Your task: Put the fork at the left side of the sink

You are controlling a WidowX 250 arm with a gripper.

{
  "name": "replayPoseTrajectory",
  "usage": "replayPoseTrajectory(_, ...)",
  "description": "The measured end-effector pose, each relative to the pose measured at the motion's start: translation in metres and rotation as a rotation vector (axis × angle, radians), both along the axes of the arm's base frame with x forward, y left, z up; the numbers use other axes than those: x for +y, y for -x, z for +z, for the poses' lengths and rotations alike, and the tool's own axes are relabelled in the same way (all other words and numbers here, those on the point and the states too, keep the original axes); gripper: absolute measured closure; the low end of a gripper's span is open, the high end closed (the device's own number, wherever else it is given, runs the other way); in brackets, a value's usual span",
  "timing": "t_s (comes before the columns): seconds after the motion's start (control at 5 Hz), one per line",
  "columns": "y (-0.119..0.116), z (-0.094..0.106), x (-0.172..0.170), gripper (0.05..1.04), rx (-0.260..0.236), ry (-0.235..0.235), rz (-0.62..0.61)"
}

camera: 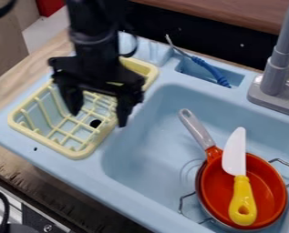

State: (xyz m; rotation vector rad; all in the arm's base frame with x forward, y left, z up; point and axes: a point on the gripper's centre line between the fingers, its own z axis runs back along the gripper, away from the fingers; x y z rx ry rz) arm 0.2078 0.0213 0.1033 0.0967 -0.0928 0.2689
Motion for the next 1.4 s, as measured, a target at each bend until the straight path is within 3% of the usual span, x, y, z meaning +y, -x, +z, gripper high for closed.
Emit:
replayPoseTrajectory(0.2, -0.012, 0.001, -0.004, 0.086, -0.033, 0.010, 0.025)
replayPoseTrajectory(0.6, -0.060, 0.019, -0.014, 0.086, -0.110, 0.118, 0.186)
replayPoseTrajectory(1.4, -0.133, 0.008, -0.033, 0.086, -0.219, 0.202, 0.454)
